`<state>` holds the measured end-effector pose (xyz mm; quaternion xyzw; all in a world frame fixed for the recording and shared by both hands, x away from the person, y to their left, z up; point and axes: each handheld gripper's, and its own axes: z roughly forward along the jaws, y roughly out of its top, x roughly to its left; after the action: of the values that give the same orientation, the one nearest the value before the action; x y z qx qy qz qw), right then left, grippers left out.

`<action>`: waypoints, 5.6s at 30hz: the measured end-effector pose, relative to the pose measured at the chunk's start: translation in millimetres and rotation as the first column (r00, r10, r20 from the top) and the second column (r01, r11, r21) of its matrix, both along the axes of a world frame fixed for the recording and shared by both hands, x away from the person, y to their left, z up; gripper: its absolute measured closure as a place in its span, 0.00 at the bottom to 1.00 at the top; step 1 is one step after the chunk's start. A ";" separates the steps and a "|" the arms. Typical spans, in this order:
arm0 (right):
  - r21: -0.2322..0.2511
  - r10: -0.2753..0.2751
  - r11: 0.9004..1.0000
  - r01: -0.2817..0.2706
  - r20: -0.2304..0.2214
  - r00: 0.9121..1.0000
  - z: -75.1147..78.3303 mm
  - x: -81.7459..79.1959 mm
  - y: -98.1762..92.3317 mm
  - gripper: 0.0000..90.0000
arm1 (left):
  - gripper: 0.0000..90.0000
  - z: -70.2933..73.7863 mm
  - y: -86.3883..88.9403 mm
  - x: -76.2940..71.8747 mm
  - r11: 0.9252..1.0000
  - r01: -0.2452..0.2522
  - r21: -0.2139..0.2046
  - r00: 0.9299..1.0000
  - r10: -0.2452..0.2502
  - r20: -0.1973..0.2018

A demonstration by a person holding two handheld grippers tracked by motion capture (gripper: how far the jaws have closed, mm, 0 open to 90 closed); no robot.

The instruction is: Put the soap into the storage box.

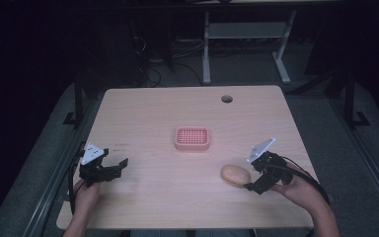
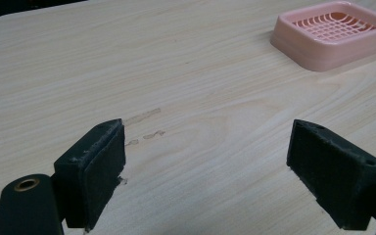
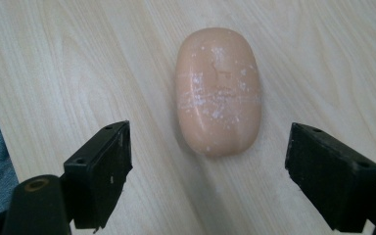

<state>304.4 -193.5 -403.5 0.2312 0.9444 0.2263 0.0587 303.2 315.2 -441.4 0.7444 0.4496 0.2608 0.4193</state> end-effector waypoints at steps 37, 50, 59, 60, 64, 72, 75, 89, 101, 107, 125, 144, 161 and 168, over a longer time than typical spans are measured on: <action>-0.151 0.055 0.986 -0.073 -0.125 0.991 -21.8 42.7 48.1 0.23 | 0.16 -0.7 -1.6 1.3 1.000 0.003 0.006 1.000 -0.003 -0.018; -0.220 0.055 0.972 -0.085 -0.139 0.989 -33.5 47.0 56.1 0.26 | 0.16 -0.9 -1.5 1.6 1.000 0.003 0.007 1.000 -0.003 -0.020; -0.238 0.059 0.967 -0.094 -0.150 0.987 -37.5 47.8 58.7 0.32 | 0.16 -0.8 -1.0 1.7 1.000 0.000 0.010 1.000 0.000 -0.018; -0.238 0.059 0.967 -0.094 -0.150 0.987 -37.5 47.8 58.7 0.32 | 0.16 -0.8 -1.0 1.7 1.000 0.000 0.010 1.000 0.000 -0.018; -0.234 0.062 0.967 -0.098 -0.156 0.986 -38.6 47.9 59.0 0.34 | 0.16 -0.9 -0.9 1.7 1.000 -0.002 0.009 1.000 0.002 -0.019; -0.238 0.068 0.965 -0.105 -0.157 0.985 -38.7 48.0 59.5 0.35 | 0.16 -0.4 1.1 1.7 1.000 -0.015 0.005 1.000 0.015 -0.014; -0.243 0.073 0.964 -0.109 -0.152 0.986 -38.5 47.4 60.1 0.35 | 0.16 -0.5 1.0 1.6 1.000 -0.014 0.005 1.000 0.014 -0.013; -0.189 0.090 0.975 -0.113 -0.129 0.988 -28.4 46.5 56.8 0.36 | 0.16 -0.4 1.2 1.5 1.000 -0.013 0.006 1.000 0.013 -0.015; -0.136 0.090 0.985 -0.108 -0.128 0.988 -19.5 53.4 50.6 0.36 | 0.16 -0.6 0.9 1.4 1.000 -0.015 0.010 1.000 0.016 -0.021; -0.113 0.086 0.988 -0.101 -0.128 0.988 -17.1 59.1 47.5 0.36 | 0.16 -0.9 1.0 1.5 1.000 -0.015 0.011 1.000 0.015 -0.022; -0.119 0.096 0.987 -0.110 -0.113 0.989 -4.5 73.7 53.4 0.35 | 0.16 -1.3 1.2 1.8 1.000 -0.017 0.005 1.000 0.017 -0.019; -0.107 0.129 0.985 -0.138 -0.093 0.987 5.1 88.1 67.4 0.36 | 0.16 -1.2 1.4 1.8 1.000 -0.018 0.005 1.000 0.018 -0.019; -0.123 0.151 0.979 -0.161 -0.092 0.984 8.6 101.9 83.5 0.35 | 0.16 -0.9 1.8 1.9 1.000 -0.019 0.008 1.000 0.019 -0.024; -0.124 0.156 0.978 -0.167 -0.093 0.983 10.6 108.6 88.6 0.36 | 0.16 -1.3 1.2 1.9 1.000 -0.019 0.006 1.000 0.019 -0.022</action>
<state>413.0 -104.9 -392.9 0.1586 0.9745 0.1579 0.0162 305.1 316.4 -442.7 0.7441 0.4605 0.2577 0.4096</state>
